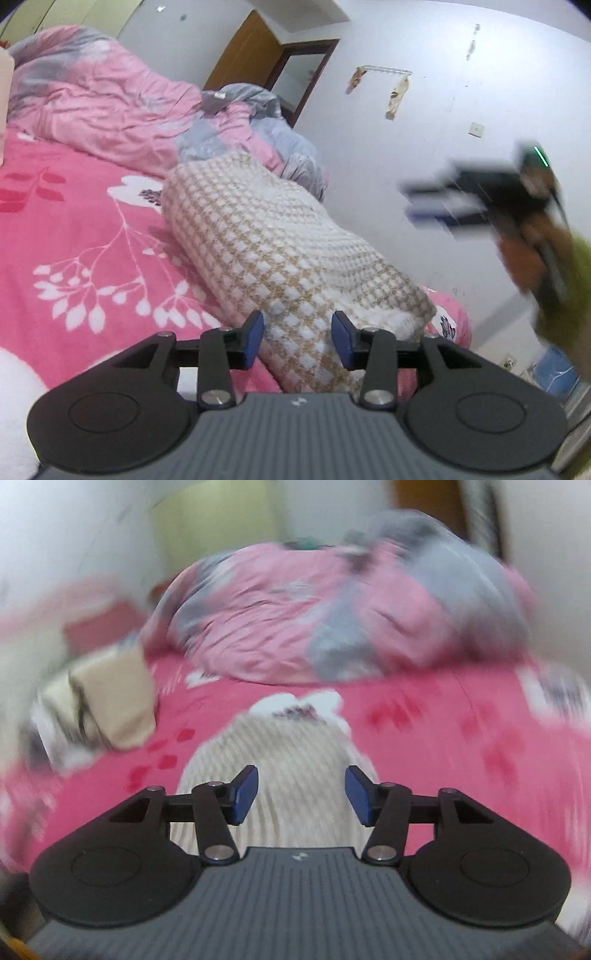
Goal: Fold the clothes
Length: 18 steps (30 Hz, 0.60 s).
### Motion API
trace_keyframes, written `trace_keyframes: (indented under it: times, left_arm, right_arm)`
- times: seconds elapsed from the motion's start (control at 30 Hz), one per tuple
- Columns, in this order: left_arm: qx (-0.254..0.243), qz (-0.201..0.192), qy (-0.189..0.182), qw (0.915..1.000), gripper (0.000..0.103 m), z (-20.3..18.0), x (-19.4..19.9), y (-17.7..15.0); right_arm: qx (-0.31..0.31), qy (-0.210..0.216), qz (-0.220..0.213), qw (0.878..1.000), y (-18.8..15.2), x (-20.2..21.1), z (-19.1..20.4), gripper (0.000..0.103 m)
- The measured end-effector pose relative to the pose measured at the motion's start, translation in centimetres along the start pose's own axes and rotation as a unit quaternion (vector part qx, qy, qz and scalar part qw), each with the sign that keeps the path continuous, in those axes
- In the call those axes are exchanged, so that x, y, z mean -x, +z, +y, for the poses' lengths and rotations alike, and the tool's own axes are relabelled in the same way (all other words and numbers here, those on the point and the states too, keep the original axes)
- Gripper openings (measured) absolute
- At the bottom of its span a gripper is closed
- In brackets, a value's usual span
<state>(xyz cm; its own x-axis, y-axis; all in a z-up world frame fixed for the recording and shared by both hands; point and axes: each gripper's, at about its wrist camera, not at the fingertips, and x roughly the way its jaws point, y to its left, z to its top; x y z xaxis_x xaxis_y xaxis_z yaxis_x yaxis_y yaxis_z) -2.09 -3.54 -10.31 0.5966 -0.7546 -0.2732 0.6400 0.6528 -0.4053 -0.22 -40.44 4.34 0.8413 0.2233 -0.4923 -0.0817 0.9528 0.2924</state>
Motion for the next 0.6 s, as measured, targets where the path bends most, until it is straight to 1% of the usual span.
trace_keyframes:
  times: [0.07, 0.13, 0.17, 0.2, 0.23, 0.27, 0.33, 0.37, 0.43, 0.47, 0.5, 0.57, 0.6]
  left_arm:
    - [-0.003, -0.001, 0.014, 0.9999, 0.041, -0.4, 0.2, 0.7]
    - [-0.013, -0.008, 0.028, 0.9995, 0.042, -1.1, 0.5, 1.7]
    - [-0.026, -0.008, 0.034, 0.9990, 0.043, -1.8, 0.5, 2.0]
    - [-0.056, -0.001, 0.037, 0.9977, 0.047, -2.9, 0.2, 1.9]
    - [-0.086, 0.006, 0.040, 0.9955, 0.049, -4.0, -0.1, 1.8]
    - [-0.116, 0.013, 0.043, 0.9923, 0.052, -5.1, -0.4, 1.7]
    - [-0.175, 0.027, 0.048, 0.9830, 0.061, -7.3, -1.0, 1.5]
    - [-0.205, 0.035, 0.051, 0.9769, 0.068, -8.4, -1.3, 1.5]
    - [-0.263, 0.049, 0.056, 0.9619, 0.070, -10.6, -1.9, 1.3]
    - [-0.295, 0.056, 0.062, 0.9516, 0.070, -11.7, -2.5, 1.0]
    - [-0.332, 0.064, 0.075, 0.9381, 0.069, -12.8, -3.3, 0.1]
    - [-0.389, 0.073, 0.092, 0.9139, 0.066, -14.3, -4.8, -1.1]
    - [-0.406, 0.076, 0.098, 0.9052, 0.062, -14.7, -5.4, -1.5]
  right_arm:
    - [-0.073, 0.010, -0.004, 0.997, -3.8, 2.6, -2.9, 0.053]
    - [-0.147, 0.023, -0.006, 0.989, -7.8, 4.0, -5.2, 0.053]
    - [-0.180, 0.036, -0.010, 0.983, -9.7, 4.5, -6.1, 0.053]
    - [-0.205, 0.050, -0.015, 0.977, -11.2, 4.7, -6.7, 0.053]
    - [-0.225, 0.062, -0.020, 0.972, -12.6, 4.7, -7.1, 0.053]
    - [-0.244, 0.074, -0.025, 0.966, -13.9, 4.7, -7.5, 0.053]
    - [-0.275, 0.103, -0.028, 0.955, -16.0, 4.7, -8.1, 0.053]
    - [-0.285, 0.117, -0.026, 0.951, -16.6, 4.5, -8.3, 0.054]
    - [-0.303, 0.142, -0.022, 0.942, -17.7, 3.8, -8.7, 0.054]
    - [-0.304, 0.148, -0.018, 0.941, -17.8, 3.1, -8.7, 0.054]
    - [-0.304, 0.153, -0.016, 0.940, -17.9, 2.4, -8.7, 0.054]
    - [-0.292, 0.155, -0.020, 0.944, -17.9, 1.7, -8.5, 0.054]
    - [-0.287, 0.156, -0.023, 0.945, -17.9, 1.3, -8.5, 0.054]
